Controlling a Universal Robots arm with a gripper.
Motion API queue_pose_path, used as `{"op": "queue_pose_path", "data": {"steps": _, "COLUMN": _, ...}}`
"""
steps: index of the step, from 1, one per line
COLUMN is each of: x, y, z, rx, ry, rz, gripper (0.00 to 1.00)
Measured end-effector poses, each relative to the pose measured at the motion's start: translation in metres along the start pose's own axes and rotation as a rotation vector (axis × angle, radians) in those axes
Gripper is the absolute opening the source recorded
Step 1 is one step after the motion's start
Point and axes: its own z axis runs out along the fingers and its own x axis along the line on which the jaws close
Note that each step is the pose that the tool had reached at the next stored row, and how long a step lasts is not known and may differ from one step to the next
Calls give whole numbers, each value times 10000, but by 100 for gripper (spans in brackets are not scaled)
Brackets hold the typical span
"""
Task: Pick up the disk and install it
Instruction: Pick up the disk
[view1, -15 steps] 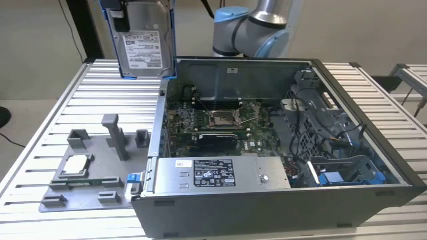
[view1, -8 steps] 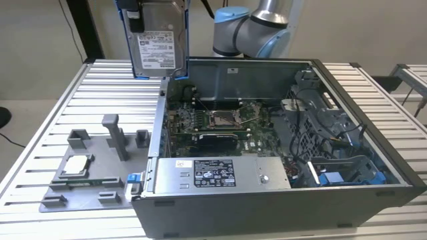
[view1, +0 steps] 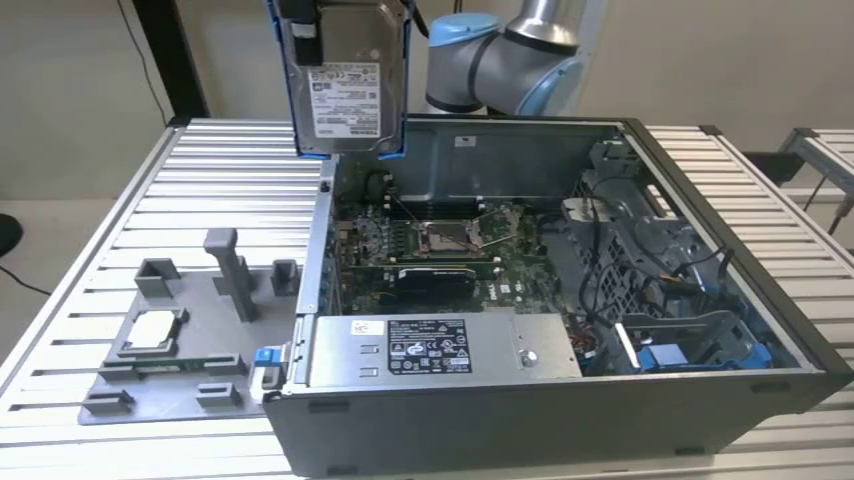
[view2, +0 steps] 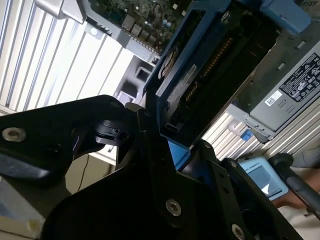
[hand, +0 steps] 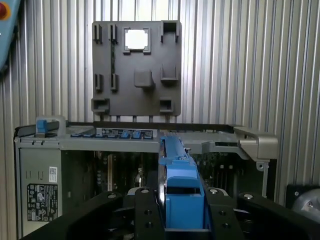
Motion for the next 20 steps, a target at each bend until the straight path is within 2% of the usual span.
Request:
{"op": "queue_pose_path", "data": {"steps": 10, "x": 4, "y": -349, "z": -5, "rx": 0, "ry": 0, "rz": 0, "gripper": 0}}
{"op": "queue_pose_path", "data": {"steps": 20, "x": 9, "y": -669, "z": -10, "rx": -1, "ry": 0, "rz": 0, "gripper": 0}}
